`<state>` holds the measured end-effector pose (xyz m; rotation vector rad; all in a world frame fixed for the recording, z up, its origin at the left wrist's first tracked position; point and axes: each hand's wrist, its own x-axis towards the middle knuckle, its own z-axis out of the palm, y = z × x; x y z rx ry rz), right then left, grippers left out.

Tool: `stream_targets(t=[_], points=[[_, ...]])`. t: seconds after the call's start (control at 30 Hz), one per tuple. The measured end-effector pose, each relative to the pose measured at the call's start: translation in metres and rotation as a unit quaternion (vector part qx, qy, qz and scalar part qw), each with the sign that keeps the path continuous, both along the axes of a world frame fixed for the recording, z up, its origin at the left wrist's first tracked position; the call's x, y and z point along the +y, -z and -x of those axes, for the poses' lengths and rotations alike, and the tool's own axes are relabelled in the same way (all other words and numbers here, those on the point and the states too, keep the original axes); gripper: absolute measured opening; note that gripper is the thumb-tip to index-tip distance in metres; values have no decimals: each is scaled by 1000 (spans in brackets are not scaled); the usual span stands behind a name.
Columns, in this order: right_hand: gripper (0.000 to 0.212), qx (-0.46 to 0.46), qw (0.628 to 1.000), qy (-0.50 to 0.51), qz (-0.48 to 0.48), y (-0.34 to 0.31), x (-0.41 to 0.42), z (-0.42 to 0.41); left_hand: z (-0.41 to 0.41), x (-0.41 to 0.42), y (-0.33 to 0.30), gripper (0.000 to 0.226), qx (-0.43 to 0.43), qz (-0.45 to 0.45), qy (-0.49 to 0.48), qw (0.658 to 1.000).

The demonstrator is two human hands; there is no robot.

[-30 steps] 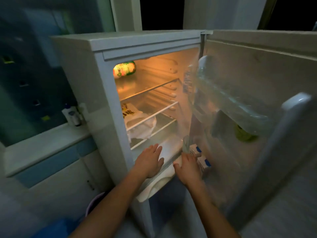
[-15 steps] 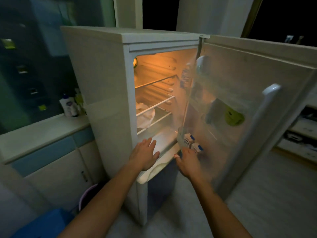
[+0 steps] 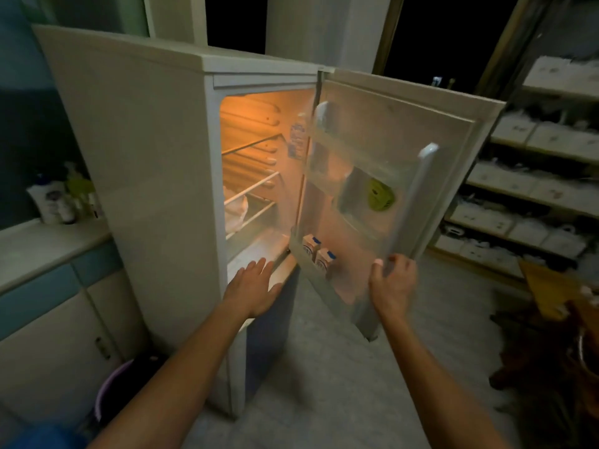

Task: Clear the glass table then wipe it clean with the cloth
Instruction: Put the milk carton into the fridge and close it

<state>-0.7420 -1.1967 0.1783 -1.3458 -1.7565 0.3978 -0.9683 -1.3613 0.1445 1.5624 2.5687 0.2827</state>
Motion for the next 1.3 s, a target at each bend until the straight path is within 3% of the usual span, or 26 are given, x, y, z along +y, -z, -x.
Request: stream_targets(t=[0.13, 0.23, 0.3, 0.53, 0.7, 0.97, 1.07, 1.17, 1.3], points=[[73, 154, 982, 90, 60, -28, 30, -21, 0, -6, -12, 65, 8, -9, -6, 1000], [101, 174, 974, 31, 142, -29, 53, -28, 5, -10, -15, 67, 20, 2, -13, 1000], [108, 181, 967, -25, 174, -26, 62, -28, 7, -13, -17, 68, 12, 8, -22, 1000], [98, 209, 960, -33, 182, -26, 69, -23, 2, -36, -23, 57, -3, -24, -30, 999], [78, 165, 967, -41, 191, -31, 59, -17, 7, -53, -19, 57, -16, -20, -58, 998], [49, 203, 956, -142, 158, -14, -10, 37, 24, -88, -9, 52, -36, -19, -97, 994], [55, 187, 957, -169, 146, -14, -42, 70, 33, -103, -4, 55, -46, -18, -109, 993], [83, 148, 960, -191, 141, -18, -67, 108, 43, -119, 1, 57, -38, -11, -114, 993], [84, 126, 957, -219, 145, -22, -95, 159, 62, -147, 8, 57, -46, -12, -128, 991]])
